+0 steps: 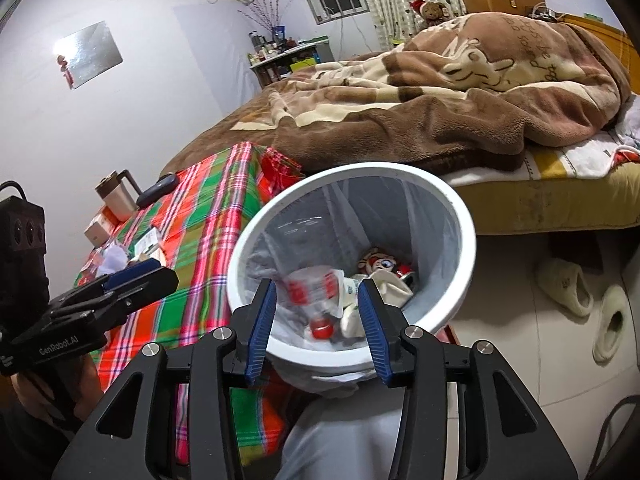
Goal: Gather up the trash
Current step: 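Move both open grippers back over the plaid cloth, then grasp the white foam mesh sleeve with the right gripper while the left grasps a clear plastic cup, then carry the foam sleeve and plastic cup over the white bin and open both grippers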
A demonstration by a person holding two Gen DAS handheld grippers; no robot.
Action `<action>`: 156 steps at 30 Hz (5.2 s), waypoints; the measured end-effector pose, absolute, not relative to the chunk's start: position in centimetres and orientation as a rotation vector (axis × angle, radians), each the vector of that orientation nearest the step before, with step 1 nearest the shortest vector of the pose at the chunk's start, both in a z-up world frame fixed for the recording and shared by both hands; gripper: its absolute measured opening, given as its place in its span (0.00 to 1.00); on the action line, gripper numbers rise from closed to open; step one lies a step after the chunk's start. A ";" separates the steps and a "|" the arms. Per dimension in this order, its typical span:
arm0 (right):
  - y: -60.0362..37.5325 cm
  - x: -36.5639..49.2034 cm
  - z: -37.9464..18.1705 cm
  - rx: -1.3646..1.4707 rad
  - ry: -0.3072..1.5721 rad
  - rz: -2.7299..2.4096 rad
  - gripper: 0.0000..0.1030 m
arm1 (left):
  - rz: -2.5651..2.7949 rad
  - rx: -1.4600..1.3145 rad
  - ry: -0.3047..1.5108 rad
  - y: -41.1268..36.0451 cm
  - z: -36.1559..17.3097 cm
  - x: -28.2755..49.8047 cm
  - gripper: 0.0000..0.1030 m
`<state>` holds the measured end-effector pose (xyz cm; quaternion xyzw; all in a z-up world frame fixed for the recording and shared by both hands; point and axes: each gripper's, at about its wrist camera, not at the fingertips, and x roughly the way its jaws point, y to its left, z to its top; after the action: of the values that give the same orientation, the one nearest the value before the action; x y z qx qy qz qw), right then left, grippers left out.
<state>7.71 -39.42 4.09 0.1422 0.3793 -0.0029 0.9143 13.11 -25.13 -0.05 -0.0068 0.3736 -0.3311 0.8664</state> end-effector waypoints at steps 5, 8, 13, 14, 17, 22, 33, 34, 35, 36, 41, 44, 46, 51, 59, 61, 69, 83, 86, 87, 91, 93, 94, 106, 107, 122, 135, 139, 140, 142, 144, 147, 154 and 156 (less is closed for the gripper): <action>-38.1 7.9 4.4 0.280 0.774 0.031 0.43 | -0.649 -0.030 0.774 -22.7 0.2 12.4 0.65; -37.1 7.8 4.7 0.270 0.766 0.062 0.43 | -0.615 -0.037 0.763 -21.2 0.4 11.8 0.65; -35.1 7.9 5.0 0.240 0.755 0.125 0.43 | -0.556 -0.050 0.752 -18.7 0.5 10.9 0.65; -34.7 7.9 5.0 0.237 0.755 0.140 0.44 | -0.544 -0.054 0.754 -18.2 0.4 10.8 0.65; -33.5 8.0 5.0 0.217 0.763 0.174 0.44 | -0.518 -0.070 0.760 -16.6 0.2 10.3 0.63; -31.9 8.2 4.6 0.216 0.789 0.221 0.44 | -0.464 -0.089 0.758 -14.1 -0.2 9.6 0.63; -27.6 8.8 3.8 0.201 0.850 0.318 0.44 | -0.318 -0.118 0.742 -8.2 -0.9 7.9 0.59; -27.3 8.9 3.8 0.199 0.851 0.326 0.44 | -0.305 -0.121 0.742 -7.8 -0.9 7.8 0.59; -26.9 8.9 3.8 0.196 0.853 0.336 0.44 | -0.289 -0.128 0.741 -7.1 -0.9 7.8 0.59; -26.6 8.9 3.8 0.195 0.854 0.346 0.44 | -0.275 -0.134 0.743 -6.5 -1.0 7.7 0.59; -25.1 9.3 3.6 0.188 0.866 0.379 0.44 | -0.198 -0.161 0.754 -3.8 -1.3 7.6 0.59; -24.3 9.6 3.5 0.183 0.876 0.395 0.44 | -0.151 -0.173 0.753 -2.1 -1.5 7.5 0.59; -23.8 9.8 3.5 0.178 0.880 0.407 0.44 | -0.116 -0.182 0.752 -1.1 -1.6 7.4 0.59; -23.0 10.3 3.4 0.170 0.889 0.423 0.44 | -0.003 -0.240 0.770 2.1 -2.2 7.7 0.59; -21.9 11.2 3.1 0.158 0.905 0.438 0.44 | 0.102 -0.318 0.820 4.8 -4.0 9.7 0.59; -21.5 11.4 3.1 0.153 0.908 0.443 0.44 | 0.104 -0.333 0.831 5.0 -4.4 10.4 0.59; -19.9 12.3 3.1 0.131 0.923 0.468 0.44 | 0.067 -0.345 0.854 4.8 -5.3 12.6 0.39; -15.5 14.5 1.6 0.144 0.986 0.533 0.44 | -0.005 -0.298 0.810 5.1 -4.9 11.4 0.29; -15.0 14.9 1.2 0.170 1.005 0.516 0.44 | -0.017 -0.295 0.803 5.3 -4.8 11.2 0.29; -14.9 15.2 0.9 0.187 1.018 0.513 0.44 | -0.023 -0.296 0.802 5.3 -4.8 11.1 0.29; -14.2 15.8 0.2 0.205 1.050 0.500 0.44 | -0.038 -0.298 0.801 5.4 -4.9 11.0 0.29; -13.9 16.1 -0.3 0.210 1.071 0.496 0.44 | -0.045 -0.299 0.801 5.3 -4.9 11.0 0.29; -13.8 16.1 -0.4 0.212 1.077 0.495 0.44 | -0.048 -0.298 0.802 5.3 -5.0 11.0 0.29; -14.6 14.7 1.1 0.202 1.017 0.520 0.30 | -0.092 -0.267 0.783 3.7 -4.0 10.0 0.29; -14.9 14.6 1.3 0.203 1.010 0.519 0.30 | -0.098 -0.263 0.781 3.3 -3.8 9.9 0.29; -20.1 12.6 3.0 0.238 0.934 0.456 0.30 | -0.192 -0.192 0.769 -2.3 -1.9 8.8 0.29; -25.4 12.0 3.8 0.268 0.881 0.338 0.30 | -0.284 -0.126 0.765 -7.2 -0.9 9.7 0.29; -26.7 11.7 3.9 0.276 0.871 0.312 0.30 | -0.313 -0.107 0.763 -8.6 -0.6 10.0 0.29; -27.0 11.7 4.0 0.278 0.868 0.305 0.30 | -0.321 -0.103 0.763 -9.0 -0.6 10.1 0.29; -27.7 11.6 4.1 0.283 0.860 0.289 0.30 | -0.336 -0.093 0.762 -9.8 -0.4 10.2 0.29; -28.3 11.4 4.2 0.286 0.853 0.274 0.30 | -0.349 -0.085 0.761 -10.4 -0.3 10.3 0.29; -29.4 11.1 4.3 0.293 0.844 0.249 0.30 | -0.374 -0.074 0.759 -11.6 -0.1 10.5 0.29; -32.3 10.4 4.4 0.312 0.826 0.180 0.30 | -0.446 -0.045 0.759 -14.9 0.3 11.2 0.29; -33.2 10.2 4.4 0.322 0.821 0.154 0.30 | -0.472 -0.039 0.764 -16.0 0.4 11.6 0.29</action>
<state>10.20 -33.23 4.37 0.1557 0.3971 0.0742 0.9014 11.56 -15.98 0.35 -0.0187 0.3694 -0.2280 0.9007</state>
